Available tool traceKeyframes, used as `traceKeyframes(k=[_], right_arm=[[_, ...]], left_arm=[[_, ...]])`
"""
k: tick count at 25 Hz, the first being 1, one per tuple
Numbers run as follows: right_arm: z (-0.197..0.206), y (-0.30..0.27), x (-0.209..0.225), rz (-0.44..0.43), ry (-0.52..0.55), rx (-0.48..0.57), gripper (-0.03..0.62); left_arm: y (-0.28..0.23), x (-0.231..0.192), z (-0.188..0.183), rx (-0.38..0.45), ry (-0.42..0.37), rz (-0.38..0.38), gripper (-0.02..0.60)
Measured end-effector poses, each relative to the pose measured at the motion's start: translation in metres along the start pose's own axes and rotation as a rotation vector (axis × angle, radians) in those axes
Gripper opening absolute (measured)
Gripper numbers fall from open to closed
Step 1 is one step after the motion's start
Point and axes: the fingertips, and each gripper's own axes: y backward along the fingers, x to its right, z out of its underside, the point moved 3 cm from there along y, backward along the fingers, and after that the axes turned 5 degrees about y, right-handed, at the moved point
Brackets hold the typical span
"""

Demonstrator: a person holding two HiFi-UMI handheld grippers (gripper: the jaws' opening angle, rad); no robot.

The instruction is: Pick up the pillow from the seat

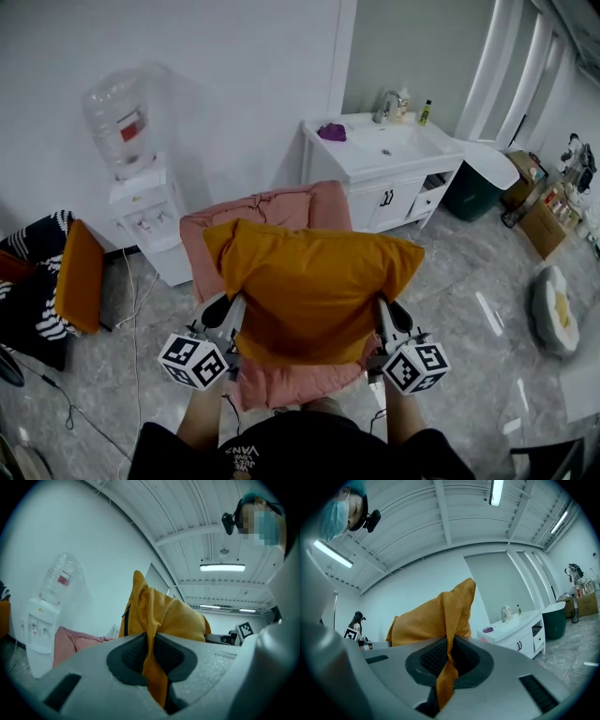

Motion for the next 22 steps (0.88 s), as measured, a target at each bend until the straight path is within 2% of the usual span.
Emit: traceKeyframes(k=[10,22], right_arm=[[-0.028,-0.009,-0.007,-0.017,0.035,0.045,0.018],[-0.021,-0.015,-0.001,0.003,0.033,0.028,0.015]], left_arm=[[-0.005,0.002,-0.031,0.055,-0.025,0.007,0.046],[-0.013,-0.002,-0.026,0.039,-0.034,0.002,0.044]])
